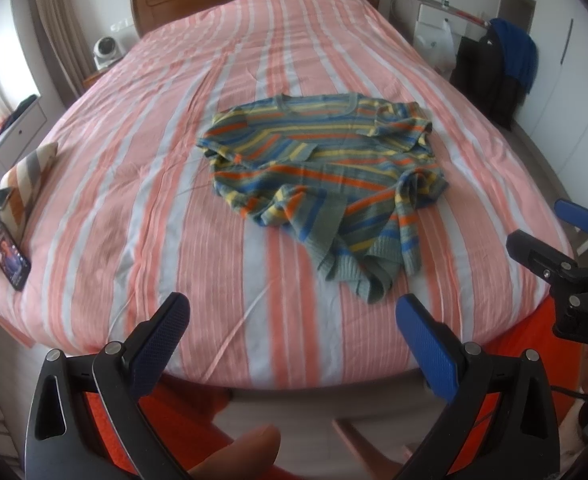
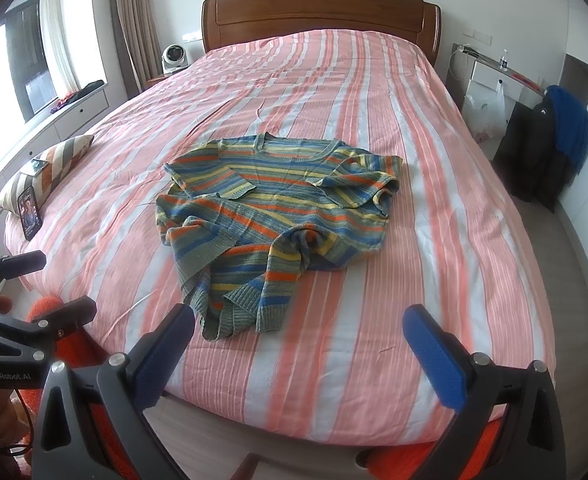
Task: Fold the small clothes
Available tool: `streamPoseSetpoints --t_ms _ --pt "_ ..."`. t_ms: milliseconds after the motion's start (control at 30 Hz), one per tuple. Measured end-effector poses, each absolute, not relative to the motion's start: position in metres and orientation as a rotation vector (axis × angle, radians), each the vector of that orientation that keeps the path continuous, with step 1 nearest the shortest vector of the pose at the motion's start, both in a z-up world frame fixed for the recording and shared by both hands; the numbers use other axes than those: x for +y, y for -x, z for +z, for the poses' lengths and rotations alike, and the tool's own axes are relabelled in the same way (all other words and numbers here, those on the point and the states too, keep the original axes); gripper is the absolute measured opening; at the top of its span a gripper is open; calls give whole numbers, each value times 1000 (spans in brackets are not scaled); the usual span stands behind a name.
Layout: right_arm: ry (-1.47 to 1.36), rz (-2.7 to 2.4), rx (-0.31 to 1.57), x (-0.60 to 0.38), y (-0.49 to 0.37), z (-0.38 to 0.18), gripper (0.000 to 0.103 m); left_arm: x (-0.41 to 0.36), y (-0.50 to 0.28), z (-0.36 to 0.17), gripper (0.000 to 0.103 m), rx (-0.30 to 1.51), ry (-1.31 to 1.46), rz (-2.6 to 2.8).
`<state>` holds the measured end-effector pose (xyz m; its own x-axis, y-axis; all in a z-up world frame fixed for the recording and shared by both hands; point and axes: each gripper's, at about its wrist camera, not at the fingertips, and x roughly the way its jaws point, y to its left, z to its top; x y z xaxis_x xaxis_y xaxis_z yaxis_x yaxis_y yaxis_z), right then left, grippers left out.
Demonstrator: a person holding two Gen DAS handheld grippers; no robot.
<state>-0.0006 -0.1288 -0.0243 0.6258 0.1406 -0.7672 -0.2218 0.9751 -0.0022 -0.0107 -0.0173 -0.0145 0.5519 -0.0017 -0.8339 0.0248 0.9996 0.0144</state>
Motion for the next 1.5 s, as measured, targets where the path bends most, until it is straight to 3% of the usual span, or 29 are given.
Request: streamPoseSetpoints --t_ms 1500 --pt "99 206 879 -129 1 -33 102 -20 13 -22 103 998 -27 -12"
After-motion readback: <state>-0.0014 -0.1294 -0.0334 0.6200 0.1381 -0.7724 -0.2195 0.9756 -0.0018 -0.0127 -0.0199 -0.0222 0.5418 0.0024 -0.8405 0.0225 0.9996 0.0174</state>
